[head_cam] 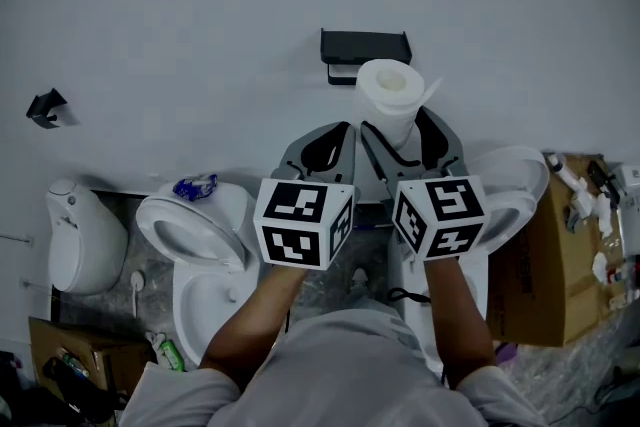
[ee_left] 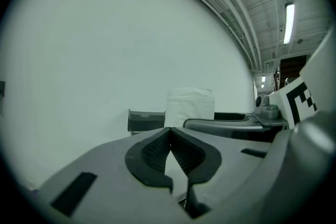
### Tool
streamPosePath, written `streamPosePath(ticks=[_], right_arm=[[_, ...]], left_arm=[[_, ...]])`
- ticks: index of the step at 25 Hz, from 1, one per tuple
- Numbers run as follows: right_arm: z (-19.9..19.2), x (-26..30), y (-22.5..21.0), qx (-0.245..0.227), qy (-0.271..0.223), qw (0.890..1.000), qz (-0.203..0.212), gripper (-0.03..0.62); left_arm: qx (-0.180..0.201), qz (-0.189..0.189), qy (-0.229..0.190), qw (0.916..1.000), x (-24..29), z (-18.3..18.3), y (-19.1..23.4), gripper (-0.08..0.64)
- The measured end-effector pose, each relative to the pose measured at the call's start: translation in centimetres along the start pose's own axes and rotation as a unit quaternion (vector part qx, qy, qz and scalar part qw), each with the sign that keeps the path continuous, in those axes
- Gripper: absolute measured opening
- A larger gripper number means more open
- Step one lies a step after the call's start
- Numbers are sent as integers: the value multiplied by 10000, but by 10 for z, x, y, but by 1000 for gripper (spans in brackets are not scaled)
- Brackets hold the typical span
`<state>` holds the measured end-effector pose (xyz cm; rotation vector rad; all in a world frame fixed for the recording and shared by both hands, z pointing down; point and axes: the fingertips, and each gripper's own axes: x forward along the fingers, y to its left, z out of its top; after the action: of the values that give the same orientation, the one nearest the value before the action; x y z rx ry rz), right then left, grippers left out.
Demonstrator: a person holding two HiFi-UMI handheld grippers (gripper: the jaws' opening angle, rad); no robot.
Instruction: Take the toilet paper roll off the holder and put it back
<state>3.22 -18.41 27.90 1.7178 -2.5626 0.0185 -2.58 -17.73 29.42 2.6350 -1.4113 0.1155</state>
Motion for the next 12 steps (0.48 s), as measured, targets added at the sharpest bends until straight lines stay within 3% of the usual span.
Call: streamPosePath(ticks=[12], right_arm=[[-2, -6, -5, 0, -2, 10000, -69, 337]], left_arm=[[18, -63, -6, 10000, 1, -1, -7, 3]])
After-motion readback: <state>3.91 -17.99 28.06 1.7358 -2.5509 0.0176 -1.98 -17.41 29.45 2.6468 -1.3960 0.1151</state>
